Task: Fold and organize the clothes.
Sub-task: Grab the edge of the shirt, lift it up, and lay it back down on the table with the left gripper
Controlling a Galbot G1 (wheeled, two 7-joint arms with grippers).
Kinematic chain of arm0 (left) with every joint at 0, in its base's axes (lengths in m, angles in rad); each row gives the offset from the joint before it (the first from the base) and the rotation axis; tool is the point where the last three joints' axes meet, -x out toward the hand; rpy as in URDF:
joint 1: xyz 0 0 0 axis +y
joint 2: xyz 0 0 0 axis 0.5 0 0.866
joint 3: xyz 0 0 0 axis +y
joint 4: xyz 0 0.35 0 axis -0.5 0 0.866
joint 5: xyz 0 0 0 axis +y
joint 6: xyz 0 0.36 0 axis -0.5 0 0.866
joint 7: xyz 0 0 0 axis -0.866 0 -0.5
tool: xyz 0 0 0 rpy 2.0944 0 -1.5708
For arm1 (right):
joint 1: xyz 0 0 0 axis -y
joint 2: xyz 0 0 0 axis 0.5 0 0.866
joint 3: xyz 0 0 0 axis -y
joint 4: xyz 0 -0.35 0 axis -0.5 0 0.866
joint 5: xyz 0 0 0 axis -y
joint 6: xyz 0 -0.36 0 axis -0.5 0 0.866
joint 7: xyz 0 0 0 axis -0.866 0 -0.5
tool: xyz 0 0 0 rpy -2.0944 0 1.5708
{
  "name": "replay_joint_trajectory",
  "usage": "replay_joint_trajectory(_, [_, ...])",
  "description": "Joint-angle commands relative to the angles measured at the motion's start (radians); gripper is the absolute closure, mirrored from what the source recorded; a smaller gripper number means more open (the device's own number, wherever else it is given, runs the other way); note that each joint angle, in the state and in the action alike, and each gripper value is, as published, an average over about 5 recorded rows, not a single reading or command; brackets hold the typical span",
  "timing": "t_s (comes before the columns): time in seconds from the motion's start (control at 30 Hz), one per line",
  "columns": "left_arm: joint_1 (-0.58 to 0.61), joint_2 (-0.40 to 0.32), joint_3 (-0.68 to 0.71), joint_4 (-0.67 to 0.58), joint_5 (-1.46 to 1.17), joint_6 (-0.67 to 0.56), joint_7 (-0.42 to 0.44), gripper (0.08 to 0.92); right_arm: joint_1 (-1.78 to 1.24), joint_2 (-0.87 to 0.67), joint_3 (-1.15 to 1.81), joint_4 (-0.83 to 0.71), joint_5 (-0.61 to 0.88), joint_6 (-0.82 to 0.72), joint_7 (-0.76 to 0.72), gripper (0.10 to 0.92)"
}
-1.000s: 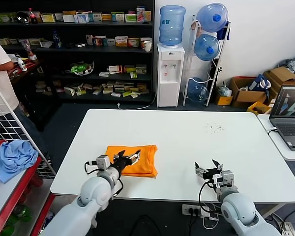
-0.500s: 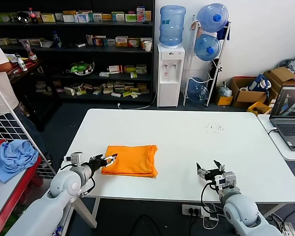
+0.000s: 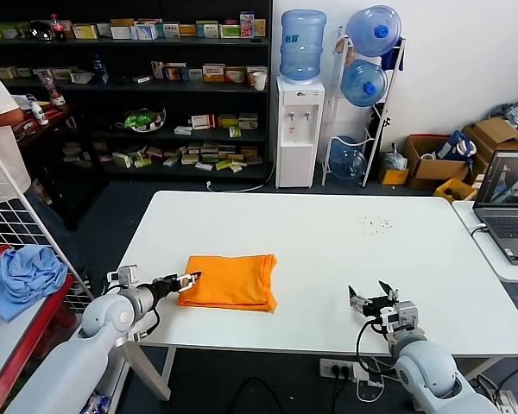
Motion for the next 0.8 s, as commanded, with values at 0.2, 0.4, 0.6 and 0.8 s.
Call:
replay_joint_trajectory(0.2, [-0.002,-0.017,0.008,0.024,0.000,0.024,0.049,0.319,0.003,-0.004,0.001,0.006,0.004,-0.001,0.001,0.203])
replay_joint_trajectory(0.4, [0.004,-0.028,0.005,0.010,-0.013,0.020,0.051,0.493,0.003,-0.007,0.002,0.012,0.006,-0.003,0.004,0.203])
replay_joint_trajectory(0.6, [0.016,-0.019,-0.012,-0.027,-0.057,0.001,0.030,0.700,-0.001,-0.003,0.001,0.017,0.004,-0.004,0.004,0.203])
replay_joint_trajectory(0.8, [0.033,0.054,-0.043,-0.068,-0.091,0.009,0.006,0.835,0.009,-0.003,-0.008,0.013,0.006,-0.004,0.005,0.203])
